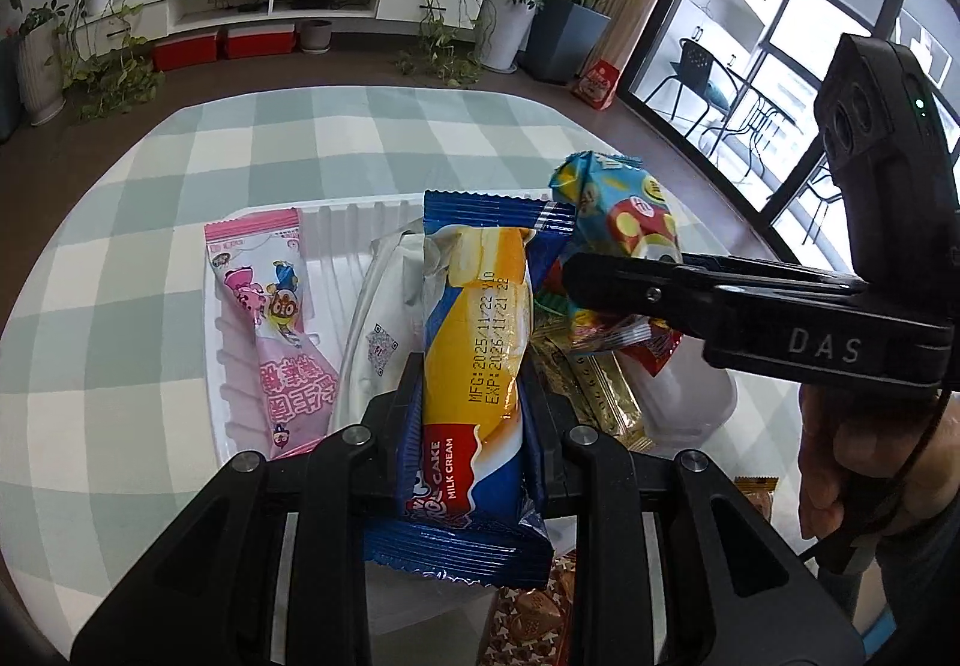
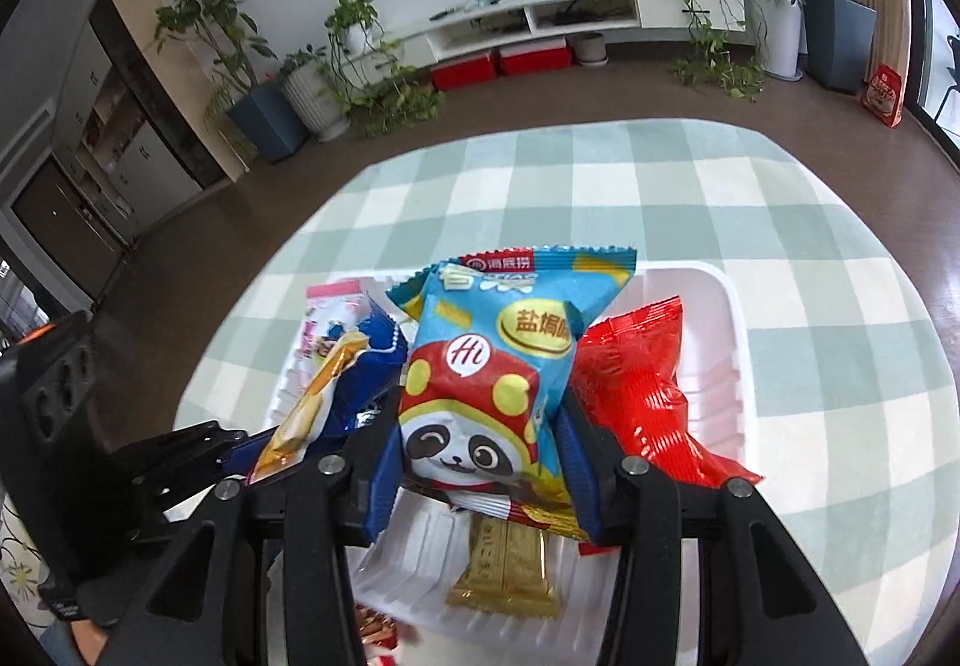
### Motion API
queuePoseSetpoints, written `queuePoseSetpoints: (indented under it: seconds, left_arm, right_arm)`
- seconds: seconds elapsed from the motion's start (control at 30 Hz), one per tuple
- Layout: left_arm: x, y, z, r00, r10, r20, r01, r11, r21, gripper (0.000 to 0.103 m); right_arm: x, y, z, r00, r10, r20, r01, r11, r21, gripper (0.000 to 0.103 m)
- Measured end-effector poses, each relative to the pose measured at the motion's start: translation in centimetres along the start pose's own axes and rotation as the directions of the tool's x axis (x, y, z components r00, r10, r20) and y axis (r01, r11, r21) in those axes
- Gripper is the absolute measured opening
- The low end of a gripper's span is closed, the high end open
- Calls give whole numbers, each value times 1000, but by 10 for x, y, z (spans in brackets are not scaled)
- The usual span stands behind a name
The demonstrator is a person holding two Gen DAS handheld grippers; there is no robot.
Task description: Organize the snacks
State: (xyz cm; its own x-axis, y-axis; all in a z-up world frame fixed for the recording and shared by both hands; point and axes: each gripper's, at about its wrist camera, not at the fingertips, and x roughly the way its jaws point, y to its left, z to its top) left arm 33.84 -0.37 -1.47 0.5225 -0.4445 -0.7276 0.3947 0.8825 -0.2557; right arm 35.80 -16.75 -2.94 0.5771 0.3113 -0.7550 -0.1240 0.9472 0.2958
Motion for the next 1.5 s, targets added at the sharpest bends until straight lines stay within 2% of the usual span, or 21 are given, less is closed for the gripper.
queuePoseSetpoints:
  seconds: [0.23, 0.5, 0.6, 0.67, 0.73, 0.93, 1.07, 1.13, 1.27, 1.3, 1.37, 1.4, 1.5]
  left_arm:
    - [19, 2, -3, 999, 13, -29, -13, 1000, 14, 25]
    - [28, 4, -1, 999, 21, -41, -21, 1000, 10, 28]
    - [26, 4, -1, 999, 16, -39, -16, 1000, 10, 36]
    - [22, 1, -2, 1000, 10, -25, -10, 1000, 10, 53]
    - [19, -1, 0, 1000, 4, -14, -4, 1000, 10, 58]
    - [16, -4, 1, 1000, 4, -1, -4, 1000, 15, 58]
    - [7, -4, 0, 1000, 13, 17, -13, 1000, 10, 65]
    - [1, -5, -1, 1000, 14, 28, -14, 1000, 9, 66]
    - [-18, -7, -4, 998, 21, 59, -21, 1000, -1, 77]
    - [-24, -8, -6, 997, 23, 70, -23, 1000, -2, 79]
    - [-36, -11, -10, 996, 28, 88, -28, 1000, 1, 94]
    - [-42, -12, -13, 995, 27, 93, -27, 1000, 3, 98]
    - [-61, -17, -27, 993, -31, 115, 29, 999, 16, 103]
  right_arm:
    - [24, -8, -8, 998, -22, -55, 22, 1000, 0, 50]
    - [29, -10, -10, 998, -32, -59, 32, 999, -1, 52]
    - [28, -11, -10, 998, -34, -60, 34, 999, 2, 54]
    - [26, -10, -10, 998, -36, -55, 37, 999, 5, 56]
    - [23, -11, -10, 998, -37, -49, 38, 999, 9, 58]
    - [10, -12, -12, 999, -35, -29, 36, 999, 11, 58]
    - [-2, -11, -13, 999, -39, -4, 39, 999, 9, 59]
    - [-11, -11, -15, 999, -44, 10, 44, 999, 10, 62]
    - [-34, -13, -19, 999, -30, 43, 29, 999, 30, 67]
    - [-43, -13, -21, 998, -11, 60, 8, 999, 43, 72]
    - [-63, -14, -27, 995, 25, 101, -31, 998, 62, 81]
    - [-76, -15, -32, 990, 41, 132, -51, 996, 71, 86]
    - [-107, -17, -47, 978, 78, 194, -98, 990, 97, 97]
